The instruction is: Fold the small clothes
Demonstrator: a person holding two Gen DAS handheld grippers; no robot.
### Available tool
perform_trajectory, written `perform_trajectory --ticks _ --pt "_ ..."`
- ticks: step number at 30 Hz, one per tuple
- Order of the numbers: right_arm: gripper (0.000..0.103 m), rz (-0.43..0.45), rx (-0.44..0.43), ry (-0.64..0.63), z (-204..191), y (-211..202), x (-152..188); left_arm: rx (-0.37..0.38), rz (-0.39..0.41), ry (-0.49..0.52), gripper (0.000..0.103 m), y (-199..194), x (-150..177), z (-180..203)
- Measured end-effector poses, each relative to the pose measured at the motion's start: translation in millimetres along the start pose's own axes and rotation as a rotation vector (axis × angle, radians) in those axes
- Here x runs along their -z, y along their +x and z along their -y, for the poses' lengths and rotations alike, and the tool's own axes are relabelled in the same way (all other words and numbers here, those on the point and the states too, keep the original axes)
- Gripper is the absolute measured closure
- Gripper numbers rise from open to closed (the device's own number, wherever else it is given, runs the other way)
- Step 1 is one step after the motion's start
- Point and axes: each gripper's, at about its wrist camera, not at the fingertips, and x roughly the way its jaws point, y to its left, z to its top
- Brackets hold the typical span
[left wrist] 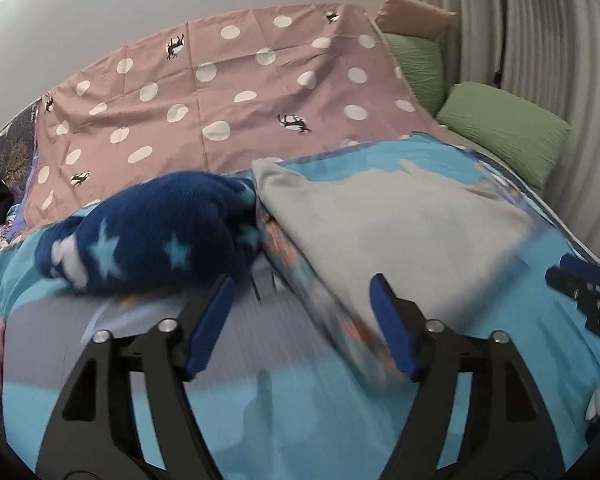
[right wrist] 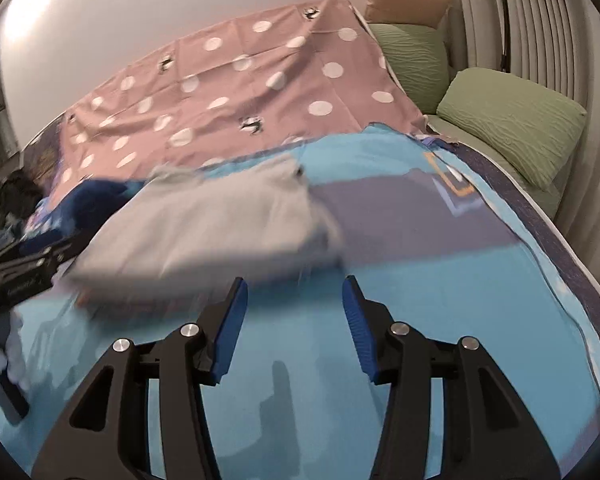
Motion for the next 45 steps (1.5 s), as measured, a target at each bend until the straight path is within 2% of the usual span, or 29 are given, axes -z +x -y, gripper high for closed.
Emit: perform_trajectory --ticks 1,5,10,11,14,15,17,19,21,24,28,32,34,37,45 --pt "0.050 -0.002 -0.018 -0.006 -0.4 -12.7 10.0 -0.004 0.003 0.009 0.022 -10.6 5.6 4.5" --pt "0.047 0.008 -0.061 0.003 -2.6 -71.7 54.8 -0.003 0.037 0.031 0.017 -77.2 39.9 20.0" --pt "0.046 -0.016 -0.030 0.037 -0.6 -128.0 101.3 0.084 0.037 -0.053 0.014 -148.1 74.7 19.8" --pt "0.046 -0.013 -0.024 0.035 -1.9 -138.3 107.7 0.085 0.053 -0.049 0.012 -165.1 82.3 22.0" --pt "0.046 0.029 0.003 -0.003 -15.2 -174.7 123.8 0.021 0.118 -0.003 0.006 -208.8 100.2 31.3" --pt "0.045 0.048 0.012 -0.022 -22.0 -187.2 127.5 0.007 0.137 0.002 0.005 -221.8 104.5 32.9" --pt "0.037 0.093 0.034 -0.036 -31.4 -206.8 131.2 0.019 0.162 -0.008 0.004 -246.0 112.8 35.6" --pt "0.017 0.185 0.076 -0.023 -41.9 -234.6 135.3 0.047 0.173 -0.028 0.002 -269.2 120.9 39.2" --pt "0.010 0.302 0.111 0.014 -50.2 -262.7 138.2 0.051 0.193 -0.039 0.002 -287.6 126.4 43.9" --pt "0.005 0.400 0.161 0.070 -56.0 -288.0 140.1 0.057 0.231 -0.047 0.002 -310.9 137.1 49.9" --pt "0.005 0.399 0.149 0.086 -59.7 -289.4 139.4 0.087 0.234 -0.055 0.002 -318.8 150.2 55.3" --pt "0.005 0.400 0.156 0.032 -76.7 -280.2 139.9 0.105 0.210 -0.110 0.002 -313.9 162.9 51.9" --pt "0.005 0.390 0.150 0.011 -86.1 -278.7 145.3 0.092 0.196 -0.128 0.002 -311.7 167.5 49.5" --pt "0.005 0.393 0.160 -0.007 -95.4 -277.5 150.4 0.033 0.167 -0.141 0.002 -310.4 172.8 48.0" --pt "0.004 0.428 0.227 -0.030 -95.3 -259.6 164.9 0.009 0.210 -0.144 0.002 -298.4 187.5 47.0"
